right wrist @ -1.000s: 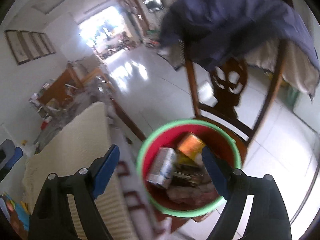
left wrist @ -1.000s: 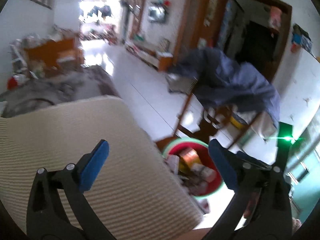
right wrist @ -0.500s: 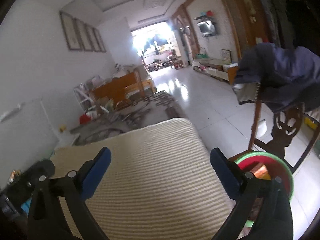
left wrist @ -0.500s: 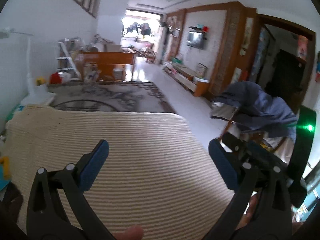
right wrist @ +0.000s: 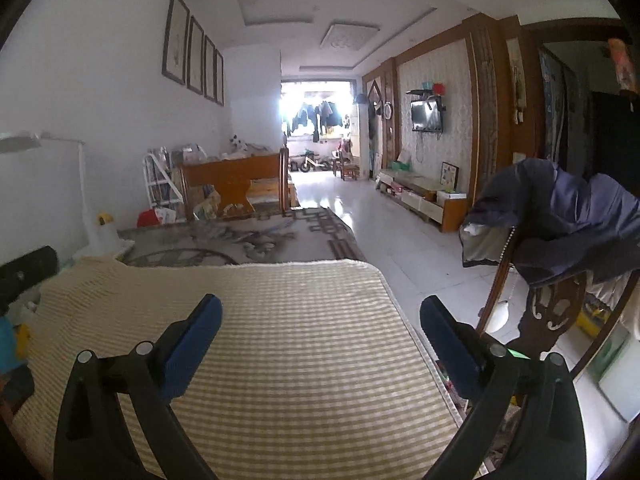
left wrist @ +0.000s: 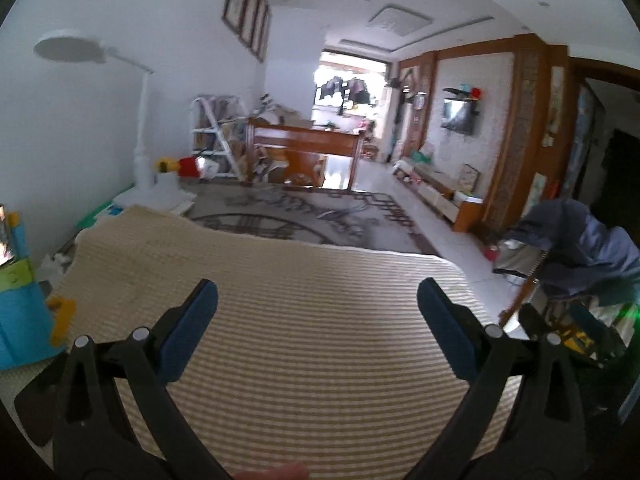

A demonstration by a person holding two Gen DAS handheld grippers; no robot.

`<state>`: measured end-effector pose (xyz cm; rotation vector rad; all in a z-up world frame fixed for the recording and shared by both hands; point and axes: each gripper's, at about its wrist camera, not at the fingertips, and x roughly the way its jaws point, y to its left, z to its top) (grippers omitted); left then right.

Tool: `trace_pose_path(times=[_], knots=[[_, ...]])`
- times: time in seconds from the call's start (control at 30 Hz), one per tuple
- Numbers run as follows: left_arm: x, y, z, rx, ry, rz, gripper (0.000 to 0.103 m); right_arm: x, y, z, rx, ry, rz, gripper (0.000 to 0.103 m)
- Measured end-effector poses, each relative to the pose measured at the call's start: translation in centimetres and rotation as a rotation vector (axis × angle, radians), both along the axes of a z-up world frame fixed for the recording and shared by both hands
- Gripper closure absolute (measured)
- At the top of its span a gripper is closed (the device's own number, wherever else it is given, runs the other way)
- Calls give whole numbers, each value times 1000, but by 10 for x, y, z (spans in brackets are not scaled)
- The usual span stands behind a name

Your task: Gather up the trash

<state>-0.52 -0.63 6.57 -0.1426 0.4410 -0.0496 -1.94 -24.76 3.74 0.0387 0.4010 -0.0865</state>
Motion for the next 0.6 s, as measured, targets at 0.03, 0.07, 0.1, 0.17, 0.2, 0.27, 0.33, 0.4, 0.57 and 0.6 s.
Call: trace_pose_path(times=[0.03, 0.07, 0.1, 0.17, 0.2, 0.27, 0.33, 0.4, 0.57, 0.6], knots=[[1, 4, 0, -5, 5, 11, 5, 2, 0, -1, -1, 5, -4, 7], [1, 8, -1, -10, 11, 17, 5, 3, 0, -2, -2, 12, -11, 7], [2, 10, -2, -15, 15, 19, 5, 3, 0, -4, -1, 18, -16, 7], [3, 17, -3, -47, 26, 8, 5, 5, -3, -7, 8, 36, -25, 7], [2, 19, -5, -57, 32, 3, 5, 4, -4, -8, 12, 40, -29, 7], [4, 20, -7, -66, 52, -3, 5, 5, -7, -9, 25, 41, -39, 7], [5, 17, -8, -55, 61, -13, 5, 4, -11, -10, 41, 42, -43, 7], [5, 12, -10, -30, 66, -20, 5, 6, -13, -10, 55, 51, -42, 7], [7, 7, -14, -15, 78, -36, 5, 7, -12, -12, 69, 63, -36, 7], [8, 7, -15, -17, 81, -37, 5, 7, -12, -13, 69, 64, -36, 7]])
